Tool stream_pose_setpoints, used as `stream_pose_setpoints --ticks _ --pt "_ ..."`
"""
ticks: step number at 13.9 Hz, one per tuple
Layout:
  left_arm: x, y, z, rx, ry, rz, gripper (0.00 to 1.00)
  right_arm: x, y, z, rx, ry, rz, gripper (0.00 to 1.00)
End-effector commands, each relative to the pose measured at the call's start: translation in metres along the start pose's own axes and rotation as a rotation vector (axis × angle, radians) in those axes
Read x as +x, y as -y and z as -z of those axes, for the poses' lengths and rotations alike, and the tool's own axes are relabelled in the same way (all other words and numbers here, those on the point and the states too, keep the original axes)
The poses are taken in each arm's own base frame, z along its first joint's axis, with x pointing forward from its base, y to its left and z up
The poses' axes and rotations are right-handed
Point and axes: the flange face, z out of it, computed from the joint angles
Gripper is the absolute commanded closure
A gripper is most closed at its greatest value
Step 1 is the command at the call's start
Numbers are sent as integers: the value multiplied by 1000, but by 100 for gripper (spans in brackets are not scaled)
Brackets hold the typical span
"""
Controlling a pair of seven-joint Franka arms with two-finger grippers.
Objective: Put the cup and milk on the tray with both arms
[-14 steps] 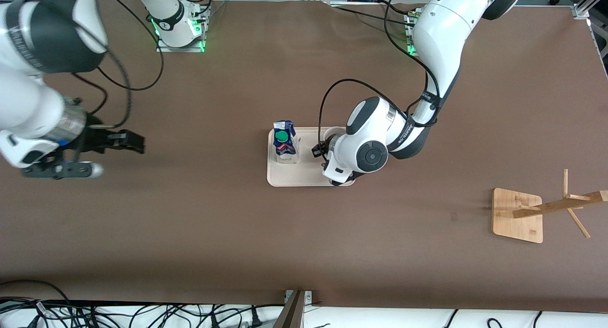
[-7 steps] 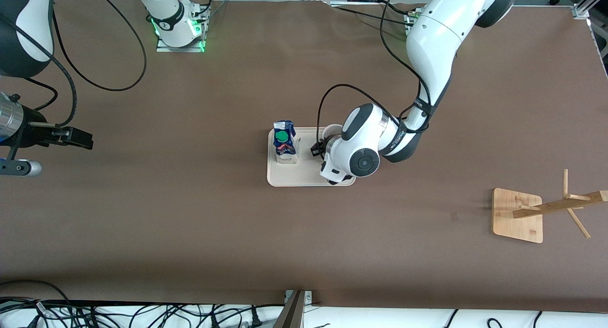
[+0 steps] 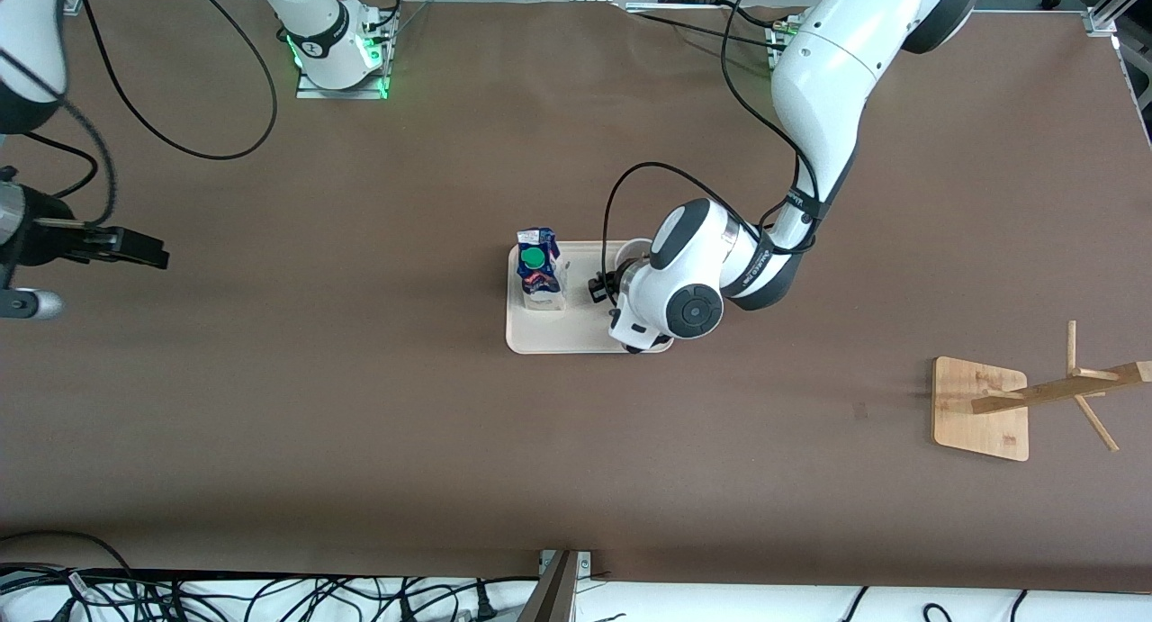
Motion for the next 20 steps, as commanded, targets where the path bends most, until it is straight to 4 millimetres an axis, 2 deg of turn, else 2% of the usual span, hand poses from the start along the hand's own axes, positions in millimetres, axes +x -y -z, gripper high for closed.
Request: stream_pose_setpoints --ticks 1,4,7,9,10,12,13,14,16,17,18,19,20 --pt "-5 3 36 -15 -28 -9 0 -12 2 0 -26 -7 5 0" --pt "-10 27 89 8 -25 -10 0 -9 8 0 -25 -32 41 0" --pt "-35 49 166 67 -205 -118 0 -12 2 -1 -81 -75 140 0" --pt "-46 61 200 111 -293 -213 0 -18 1 4 -82 -104 139 0" --pt "-59 68 221 127 -339 -229 0 -19 1 8 -81 -112 138 0" --pt "-58 106 262 173 -356 -255 0 -31 0 26 -92 -132 142 0" --pt "-62 122 281 193 -355 -322 0 -36 4 30 -90 -129 145 0" --pt "-71 137 301 202 -362 -369 0 -42 13 31 -89 -104 157 0" --pt "-69 177 335 212 -358 -383 0 -43 20 31 -92 -97 179 0" --pt "-80 193 356 211 -385 -404 0 -42 25 30 -93 -83 191 0" --pt "-91 206 371 210 -407 -438 0 -41 16 34 -83 -92 164 0" --pt "-82 227 383 203 -408 -444 0 -36 11 28 -83 -82 152 0" --pt "-78 247 390 203 -392 -480 0 -34 -2 27 -70 -79 127 0"
